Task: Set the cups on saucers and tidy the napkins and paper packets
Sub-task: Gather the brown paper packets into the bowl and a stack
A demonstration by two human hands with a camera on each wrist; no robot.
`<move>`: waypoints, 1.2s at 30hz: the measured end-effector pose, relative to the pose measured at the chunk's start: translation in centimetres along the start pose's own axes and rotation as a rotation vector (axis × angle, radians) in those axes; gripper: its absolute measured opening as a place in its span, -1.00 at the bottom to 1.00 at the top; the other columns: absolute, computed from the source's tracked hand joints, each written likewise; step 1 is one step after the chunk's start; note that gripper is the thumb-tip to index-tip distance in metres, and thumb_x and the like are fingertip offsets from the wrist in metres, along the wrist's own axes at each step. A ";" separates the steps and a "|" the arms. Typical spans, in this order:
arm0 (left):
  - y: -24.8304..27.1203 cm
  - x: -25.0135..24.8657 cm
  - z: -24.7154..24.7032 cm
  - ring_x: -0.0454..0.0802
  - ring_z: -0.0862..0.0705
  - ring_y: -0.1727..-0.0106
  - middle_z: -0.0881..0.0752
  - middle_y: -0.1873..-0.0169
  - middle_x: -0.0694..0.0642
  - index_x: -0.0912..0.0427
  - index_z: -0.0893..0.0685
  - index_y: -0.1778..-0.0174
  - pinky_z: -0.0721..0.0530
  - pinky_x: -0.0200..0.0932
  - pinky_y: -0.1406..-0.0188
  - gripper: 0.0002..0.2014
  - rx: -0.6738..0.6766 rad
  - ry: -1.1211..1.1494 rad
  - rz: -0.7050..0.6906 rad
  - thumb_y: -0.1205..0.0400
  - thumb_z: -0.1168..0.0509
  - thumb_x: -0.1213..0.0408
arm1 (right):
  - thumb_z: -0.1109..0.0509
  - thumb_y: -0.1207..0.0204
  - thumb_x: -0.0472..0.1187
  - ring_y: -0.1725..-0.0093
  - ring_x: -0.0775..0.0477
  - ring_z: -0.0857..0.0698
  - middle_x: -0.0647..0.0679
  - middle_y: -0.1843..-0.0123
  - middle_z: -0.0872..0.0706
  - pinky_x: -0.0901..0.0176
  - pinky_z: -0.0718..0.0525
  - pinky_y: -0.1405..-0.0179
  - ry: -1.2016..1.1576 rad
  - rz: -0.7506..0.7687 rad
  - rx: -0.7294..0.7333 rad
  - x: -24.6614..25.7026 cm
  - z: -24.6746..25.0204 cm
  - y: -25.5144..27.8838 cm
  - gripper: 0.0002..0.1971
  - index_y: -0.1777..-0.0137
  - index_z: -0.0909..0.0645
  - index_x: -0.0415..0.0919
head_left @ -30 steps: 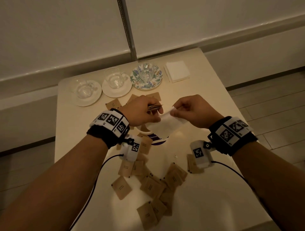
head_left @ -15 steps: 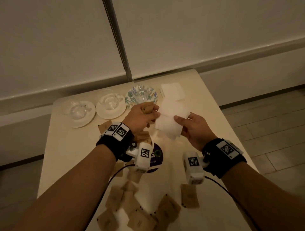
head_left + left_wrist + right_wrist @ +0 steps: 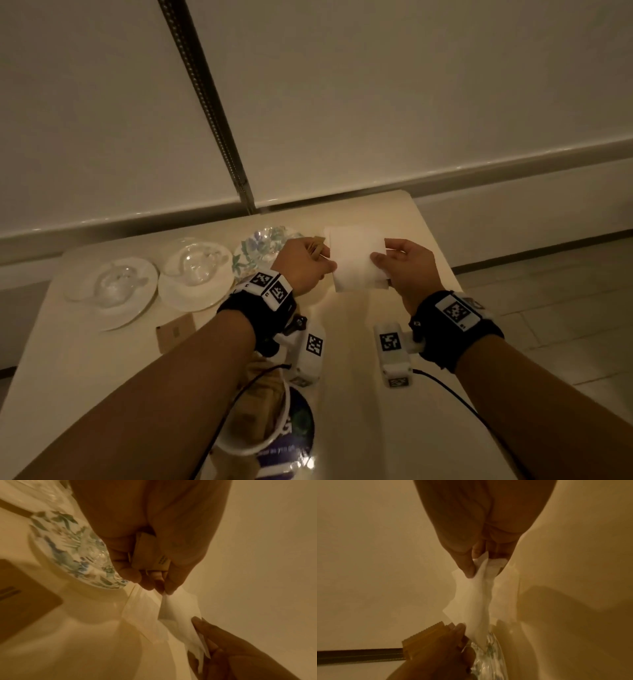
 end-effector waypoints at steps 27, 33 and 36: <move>-7.3 -0.1 -5.8 -0.01 -0.50 0.12 -0.40 0.18 -0.12 0.00 -0.38 0.06 -0.56 -0.05 0.12 -0.40 -0.029 -0.594 -0.141 -0.24 -0.67 0.06 | -0.48 -0.55 -0.10 0.17 0.00 -0.75 0.01 0.18 -0.80 0.14 -0.73 0.13 0.428 0.151 0.038 -1.3 -1.4 -10.4 -0.89 0.15 -0.79 -0.09; -7.5 0.5 -5.6 0.07 -0.56 0.08 -0.52 0.12 0.00 0.04 -0.41 0.07 -0.51 -0.09 0.18 -0.64 -0.044 -0.599 -0.131 -0.42 -0.48 0.18 | -0.55 -0.48 -0.10 0.28 0.06 -0.70 0.03 0.27 -0.77 0.25 -0.61 0.27 0.433 0.136 0.002 -1.4 -0.5 -10.7 -0.86 0.26 -0.74 -0.10; -7.3 0.7 -5.5 0.06 -0.53 0.18 -0.53 0.21 0.01 0.07 -0.40 0.11 -0.41 -0.13 0.31 -0.75 -0.051 -0.595 -0.138 -0.48 -0.38 0.22 | -0.56 -0.48 -0.09 0.20 0.02 -0.71 0.04 0.27 -0.75 0.16 -0.66 0.16 0.450 0.117 -0.035 -1.6 0.5 -11.1 -0.84 0.24 -0.73 -0.13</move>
Point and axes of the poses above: each hand's wrist, its own y-axis away from the middle knuckle, its own z-axis out of the back of the hand, x = y × z, the point moved 9 cm from there along -y, towards the middle knuckle
